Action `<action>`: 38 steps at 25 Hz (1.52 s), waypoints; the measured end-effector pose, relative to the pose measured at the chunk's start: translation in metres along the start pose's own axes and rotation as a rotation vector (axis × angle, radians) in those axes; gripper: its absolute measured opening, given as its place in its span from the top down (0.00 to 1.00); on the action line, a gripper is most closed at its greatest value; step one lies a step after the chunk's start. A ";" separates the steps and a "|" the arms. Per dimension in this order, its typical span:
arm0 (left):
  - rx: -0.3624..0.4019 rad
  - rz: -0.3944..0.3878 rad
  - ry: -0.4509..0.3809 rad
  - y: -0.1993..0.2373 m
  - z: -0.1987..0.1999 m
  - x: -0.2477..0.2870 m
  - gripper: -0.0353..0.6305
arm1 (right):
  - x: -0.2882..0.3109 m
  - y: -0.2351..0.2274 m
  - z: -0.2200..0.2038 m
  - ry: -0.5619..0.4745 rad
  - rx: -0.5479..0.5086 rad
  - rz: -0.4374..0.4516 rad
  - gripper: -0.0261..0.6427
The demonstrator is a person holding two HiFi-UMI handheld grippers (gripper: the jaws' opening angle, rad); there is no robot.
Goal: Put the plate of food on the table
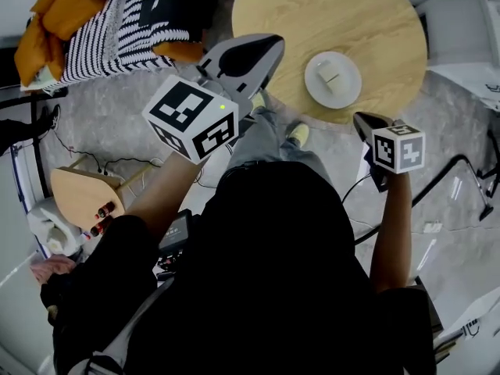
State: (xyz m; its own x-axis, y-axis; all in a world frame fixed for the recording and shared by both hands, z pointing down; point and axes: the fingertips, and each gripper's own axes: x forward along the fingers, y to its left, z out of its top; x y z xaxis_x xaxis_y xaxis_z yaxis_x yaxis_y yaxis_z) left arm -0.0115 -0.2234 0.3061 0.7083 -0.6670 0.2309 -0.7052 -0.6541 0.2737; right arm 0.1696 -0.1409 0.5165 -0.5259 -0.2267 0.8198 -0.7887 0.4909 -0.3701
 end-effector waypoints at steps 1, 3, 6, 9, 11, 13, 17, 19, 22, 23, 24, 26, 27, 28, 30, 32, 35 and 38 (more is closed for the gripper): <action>0.002 0.003 -0.011 -0.004 0.005 -0.002 0.94 | -0.009 0.003 0.006 -0.020 -0.029 -0.014 0.95; 0.007 0.004 -0.033 -0.009 0.016 -0.005 0.94 | -0.028 0.012 0.024 -0.083 -0.087 -0.036 0.95; 0.030 -0.007 -0.067 -0.016 0.035 -0.009 0.94 | -0.061 0.027 0.064 -0.224 -0.165 -0.065 0.95; 0.048 -0.015 -0.099 -0.024 0.050 -0.011 0.94 | -0.098 0.042 0.104 -0.415 -0.214 -0.112 0.95; 0.056 -0.023 -0.122 -0.030 0.057 -0.010 0.94 | -0.130 0.051 0.126 -0.576 -0.220 -0.139 0.95; 0.063 -0.030 -0.145 -0.037 0.065 -0.010 0.94 | -0.163 0.059 0.143 -0.735 -0.199 -0.164 0.95; 0.076 -0.051 -0.173 -0.049 0.076 -0.010 0.94 | -0.208 0.058 0.153 -0.898 -0.123 -0.256 0.95; 0.085 -0.060 -0.182 -0.054 0.080 -0.009 0.94 | -0.217 0.055 0.153 -0.924 -0.100 -0.283 0.95; 0.094 -0.070 -0.186 -0.060 0.081 -0.007 0.94 | -0.219 0.051 0.149 -0.934 -0.080 -0.285 0.95; 0.095 -0.073 -0.186 -0.061 0.080 -0.006 0.94 | -0.218 0.051 0.148 -0.935 -0.076 -0.280 0.95; 0.096 -0.075 -0.185 -0.062 0.080 -0.005 0.94 | -0.218 0.050 0.146 -0.937 -0.072 -0.276 0.95; 0.096 -0.078 -0.184 -0.064 0.080 -0.003 0.94 | -0.218 0.049 0.145 -0.939 -0.070 -0.269 0.95; 0.097 -0.079 -0.184 -0.066 0.080 -0.002 0.94 | -0.218 0.048 0.145 -0.938 -0.073 -0.267 0.95; 0.097 -0.080 -0.183 -0.067 0.079 -0.001 0.94 | -0.217 0.048 0.145 -0.936 -0.076 -0.263 0.95; 0.099 -0.082 -0.184 -0.069 0.079 0.000 0.94 | -0.217 0.048 0.144 -0.932 -0.080 -0.256 0.95; 0.102 -0.085 -0.185 -0.070 0.081 0.002 0.94 | -0.217 0.048 0.145 -0.933 -0.085 -0.253 0.95; 0.105 -0.088 -0.188 -0.071 0.085 0.006 0.94 | -0.219 0.047 0.148 -0.935 -0.088 -0.250 0.95; 0.105 -0.090 -0.189 -0.071 0.087 0.009 0.94 | -0.219 0.045 0.151 -0.933 -0.092 -0.247 0.95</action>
State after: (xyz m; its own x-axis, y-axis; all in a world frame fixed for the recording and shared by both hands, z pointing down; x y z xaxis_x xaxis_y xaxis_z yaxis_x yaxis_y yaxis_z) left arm 0.0420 -0.2141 0.2079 0.7568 -0.6530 0.0284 -0.6460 -0.7407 0.1844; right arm 0.2016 -0.1961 0.2546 -0.4211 -0.8893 0.1784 -0.9037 0.3946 -0.1662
